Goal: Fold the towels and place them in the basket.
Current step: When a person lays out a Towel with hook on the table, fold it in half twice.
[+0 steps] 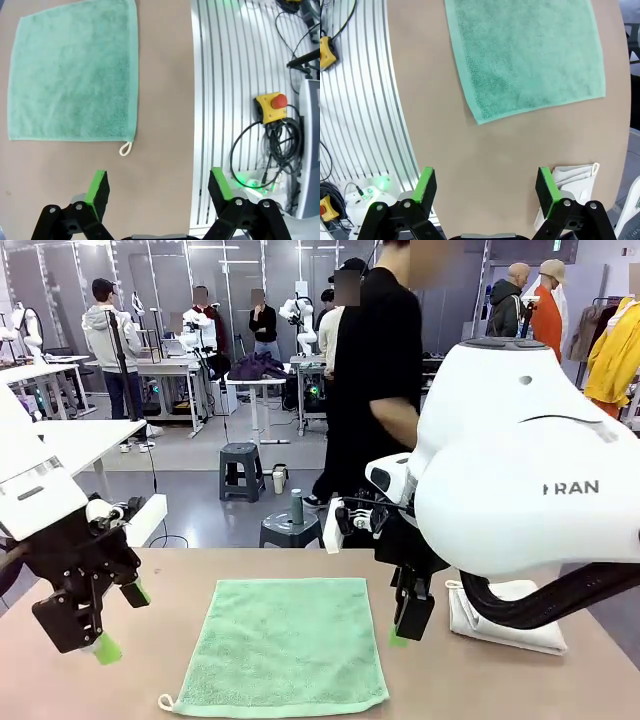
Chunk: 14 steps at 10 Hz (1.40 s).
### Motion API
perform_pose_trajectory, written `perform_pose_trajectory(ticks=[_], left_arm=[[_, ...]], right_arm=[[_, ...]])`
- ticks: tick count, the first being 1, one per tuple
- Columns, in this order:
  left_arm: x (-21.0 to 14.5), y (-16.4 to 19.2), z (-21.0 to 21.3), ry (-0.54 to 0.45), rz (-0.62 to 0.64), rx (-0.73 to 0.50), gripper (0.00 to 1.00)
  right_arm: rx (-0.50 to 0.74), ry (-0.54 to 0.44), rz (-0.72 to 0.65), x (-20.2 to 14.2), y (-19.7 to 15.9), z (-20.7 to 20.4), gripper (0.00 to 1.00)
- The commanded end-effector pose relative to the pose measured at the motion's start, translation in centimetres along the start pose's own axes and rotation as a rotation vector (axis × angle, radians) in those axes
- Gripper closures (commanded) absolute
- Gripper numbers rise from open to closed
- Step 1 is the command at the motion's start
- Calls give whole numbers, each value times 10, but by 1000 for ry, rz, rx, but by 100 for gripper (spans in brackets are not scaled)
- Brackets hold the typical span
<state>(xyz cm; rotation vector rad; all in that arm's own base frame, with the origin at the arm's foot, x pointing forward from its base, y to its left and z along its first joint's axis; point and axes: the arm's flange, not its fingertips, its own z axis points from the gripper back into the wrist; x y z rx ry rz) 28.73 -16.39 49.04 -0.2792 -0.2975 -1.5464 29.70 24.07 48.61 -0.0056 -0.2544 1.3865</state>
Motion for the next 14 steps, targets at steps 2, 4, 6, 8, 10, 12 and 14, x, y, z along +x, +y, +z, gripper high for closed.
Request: perform_pose_trajectory(ticks=[2,4,6,8,10,12,14], left_arm=[[1,10,-18,17,1,-41,0],[-1,21,-53,78,56,-18,0],[1,24,-81,138,46,6,0],[1,28,-112,191,46,49,0],[-1,29,-142,202,36,25,0],[-8,31,-161,230,55,20,0],[-8,29,-175,263,45,13,0]], right_arm=[[0,0,0,0,0,0,0],[-23,63,-12,6,4,-27,0],[-29,121,6,11,11,-49,0],[6,170,33,19,10,-84,0],[22,181,48,19,6,-108,0],[42,174,95,17,2,-128,0],[43,161,113,17,2,-143,0]])
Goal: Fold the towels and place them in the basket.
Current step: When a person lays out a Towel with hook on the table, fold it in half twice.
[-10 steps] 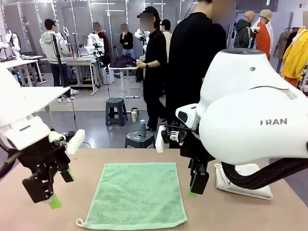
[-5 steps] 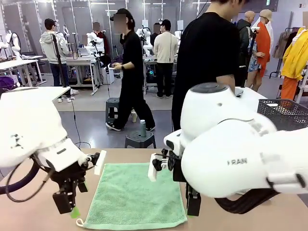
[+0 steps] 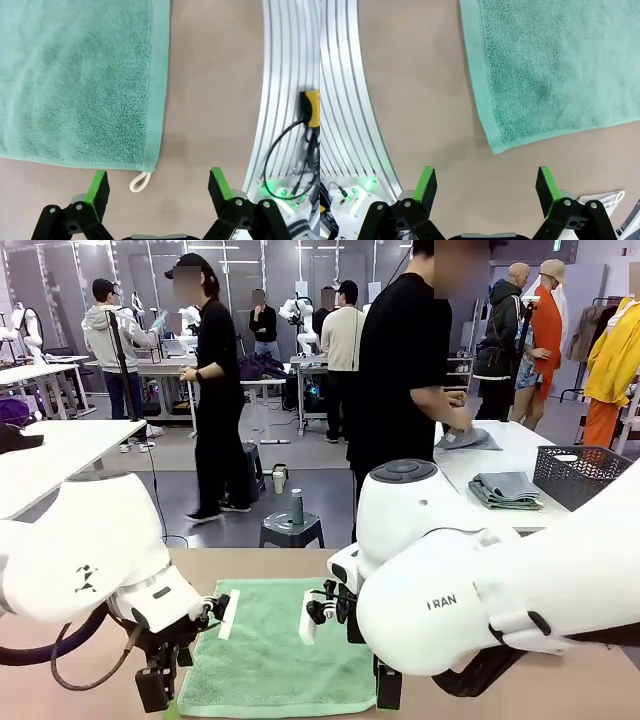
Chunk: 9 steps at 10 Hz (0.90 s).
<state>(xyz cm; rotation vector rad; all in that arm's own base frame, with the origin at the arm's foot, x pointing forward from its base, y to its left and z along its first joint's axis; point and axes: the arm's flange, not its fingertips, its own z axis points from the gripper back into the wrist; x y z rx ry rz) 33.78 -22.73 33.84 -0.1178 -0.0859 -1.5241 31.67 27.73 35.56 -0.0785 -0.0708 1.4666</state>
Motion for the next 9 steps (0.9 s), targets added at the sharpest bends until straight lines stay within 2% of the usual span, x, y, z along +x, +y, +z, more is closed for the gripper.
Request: perform_pose_trajectory(ticks=[1,6,9], left_arm=[[-12,-19,-20,17,11,36,0],[-11,-24,-40,63,23,80,0],[-14,-26,-44,71,21,67,0]], right_arm=[[-19,5,37,3,-6,-17,0],[-17,-20,52,6,-9,-32,0],[-2,-31,87,10,-12,-39,0]])
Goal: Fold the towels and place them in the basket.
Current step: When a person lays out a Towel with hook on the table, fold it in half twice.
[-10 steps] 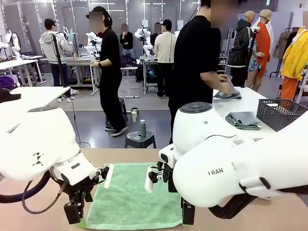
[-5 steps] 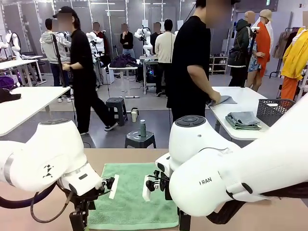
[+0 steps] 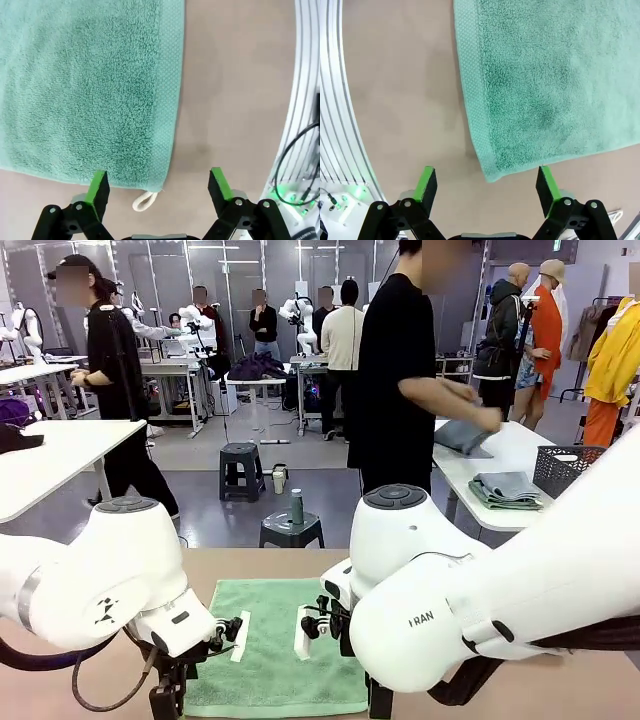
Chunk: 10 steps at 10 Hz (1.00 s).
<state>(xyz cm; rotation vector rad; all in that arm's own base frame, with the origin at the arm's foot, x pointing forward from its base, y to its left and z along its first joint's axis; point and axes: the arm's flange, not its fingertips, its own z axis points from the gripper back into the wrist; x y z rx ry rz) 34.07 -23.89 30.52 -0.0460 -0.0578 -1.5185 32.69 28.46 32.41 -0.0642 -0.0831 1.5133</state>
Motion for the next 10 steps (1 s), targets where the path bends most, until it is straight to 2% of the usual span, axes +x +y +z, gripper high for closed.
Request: perform_pose_trajectory(ticks=[1,10], left_arm=[[-21,-30,-11,10,15,34,0],[-23,-37,-23,48,-22,15,0]], right_arm=[[3,-14,55,1,-6,-11,0],[50,-42,55,-4,-13,-39,0]])
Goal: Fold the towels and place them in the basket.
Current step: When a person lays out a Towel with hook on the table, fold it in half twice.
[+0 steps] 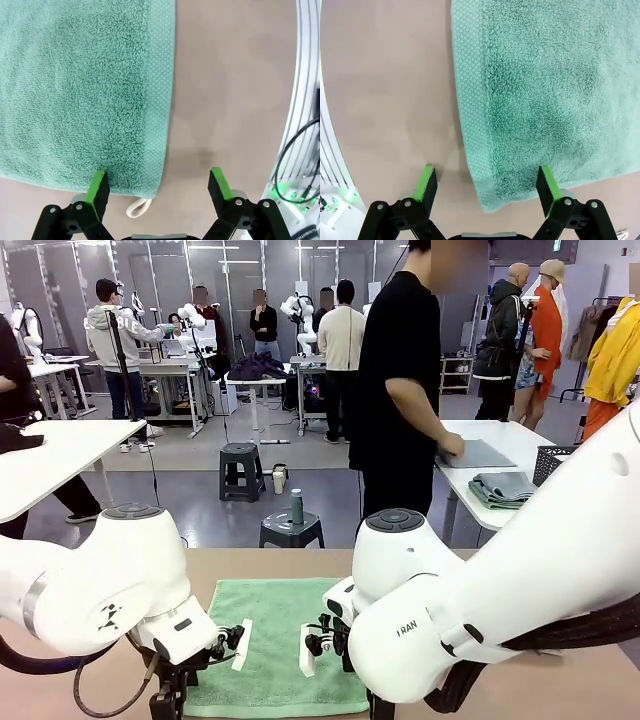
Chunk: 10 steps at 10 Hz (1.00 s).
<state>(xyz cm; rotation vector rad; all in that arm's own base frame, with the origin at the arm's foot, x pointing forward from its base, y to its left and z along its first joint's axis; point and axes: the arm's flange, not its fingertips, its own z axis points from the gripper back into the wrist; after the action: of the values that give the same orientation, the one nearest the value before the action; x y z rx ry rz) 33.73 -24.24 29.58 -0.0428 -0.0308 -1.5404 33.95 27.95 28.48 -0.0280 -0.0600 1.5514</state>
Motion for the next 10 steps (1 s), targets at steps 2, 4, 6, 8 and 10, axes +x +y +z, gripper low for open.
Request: perform_pose_trajectory(ticks=[2,4,6,8,10], left_arm=[[-24,-35,-17,29,-13,30,3],[-25,-37,-18,31,-9,30,60],[-27,-36,-15,30,-1,42,100],[-28,-37,-14,32,-7,39,100],[-29,-38,-15,39,-16,29,100]], right_arm=[[15,-33,13,0,-5,0,0],[17,-37,5,0,-6,0,0],[12,-34,3,0,-7,2,44],[20,-36,-12,-1,-8,7,100],[30,-43,-29,-2,-11,11,100]])
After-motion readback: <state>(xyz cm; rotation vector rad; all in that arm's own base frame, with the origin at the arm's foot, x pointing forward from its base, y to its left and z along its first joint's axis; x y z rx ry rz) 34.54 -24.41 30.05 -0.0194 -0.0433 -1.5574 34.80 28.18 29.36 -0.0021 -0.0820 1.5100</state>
